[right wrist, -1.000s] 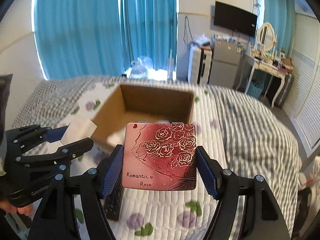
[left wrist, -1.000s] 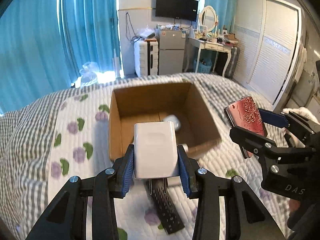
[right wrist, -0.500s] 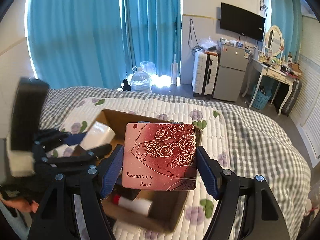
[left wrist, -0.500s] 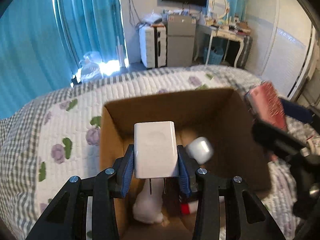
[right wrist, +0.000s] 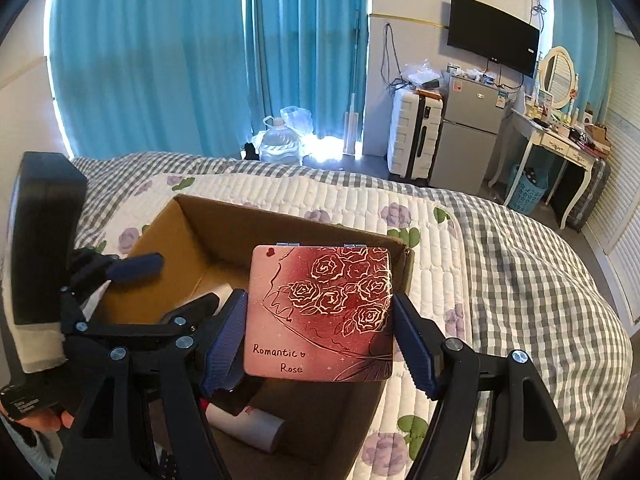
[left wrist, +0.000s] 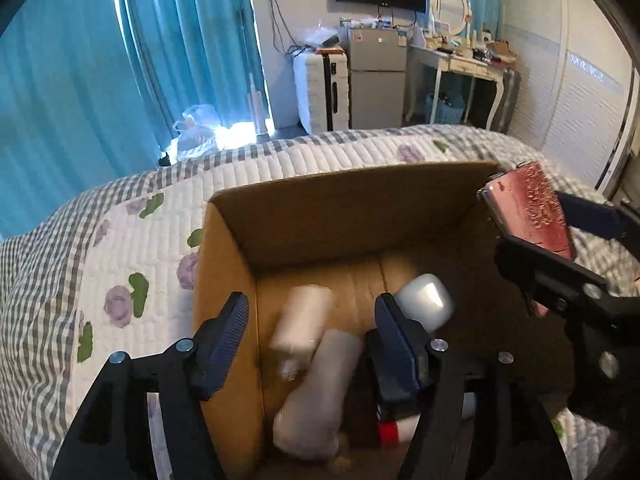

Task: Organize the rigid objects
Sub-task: 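Carry the card and charger over the box and release both inside, then grasp the black TV remote with the left tool while the right tool grasps the second white charger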

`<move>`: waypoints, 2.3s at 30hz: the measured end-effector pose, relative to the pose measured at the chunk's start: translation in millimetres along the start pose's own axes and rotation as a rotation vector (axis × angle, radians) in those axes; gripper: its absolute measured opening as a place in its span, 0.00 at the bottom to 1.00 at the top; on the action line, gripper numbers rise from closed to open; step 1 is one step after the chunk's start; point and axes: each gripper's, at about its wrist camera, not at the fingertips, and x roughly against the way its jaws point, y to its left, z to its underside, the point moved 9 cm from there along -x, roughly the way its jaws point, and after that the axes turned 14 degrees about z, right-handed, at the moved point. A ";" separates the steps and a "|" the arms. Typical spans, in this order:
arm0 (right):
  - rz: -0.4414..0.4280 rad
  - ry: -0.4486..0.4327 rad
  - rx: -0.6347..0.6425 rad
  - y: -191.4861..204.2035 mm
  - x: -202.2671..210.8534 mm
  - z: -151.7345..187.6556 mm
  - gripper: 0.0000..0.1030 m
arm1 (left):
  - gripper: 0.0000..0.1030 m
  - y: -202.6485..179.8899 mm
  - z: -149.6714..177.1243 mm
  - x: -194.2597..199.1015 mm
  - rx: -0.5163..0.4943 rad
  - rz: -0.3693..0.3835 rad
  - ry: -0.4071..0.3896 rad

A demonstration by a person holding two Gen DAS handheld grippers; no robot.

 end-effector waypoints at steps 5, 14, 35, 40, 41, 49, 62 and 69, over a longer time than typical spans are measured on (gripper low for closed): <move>0.007 0.002 0.002 1.4 12.4 1.1 0.69 | 0.66 -1.3 7.6 39.9 -0.008 -0.008 -0.045; 0.020 0.036 -0.014 18.3 9.9 16.5 0.78 | 0.66 0.6 26.4 90.6 -0.029 -0.046 -0.088; 0.096 0.025 -0.044 -6.2 92.1 125.3 0.95 | 0.88 -25.9 158.6 72.7 0.109 -0.048 -0.008; 0.101 0.103 -0.066 -5.2 54.9 168.6 0.95 | 0.88 -42.6 196.1 30.6 0.125 -0.033 0.081; 0.102 0.128 -0.072 -6.6 48.0 175.3 0.95 | 0.88 -45.8 198.9 25.8 0.126 -0.028 0.086; 0.050 0.194 -0.138 -17.8 34.1 186.9 0.95 | 0.73 -45.9 205.5 -12.9 0.176 0.000 0.172; 0.050 0.152 -0.099 -3.7 41.3 179.8 0.95 | 0.41 -14.9 193.3 35.8 0.183 -0.040 0.125; -0.008 0.138 -0.047 34.0 30.3 164.3 0.95 | 0.41 20.8 179.0 55.7 0.198 -0.109 0.092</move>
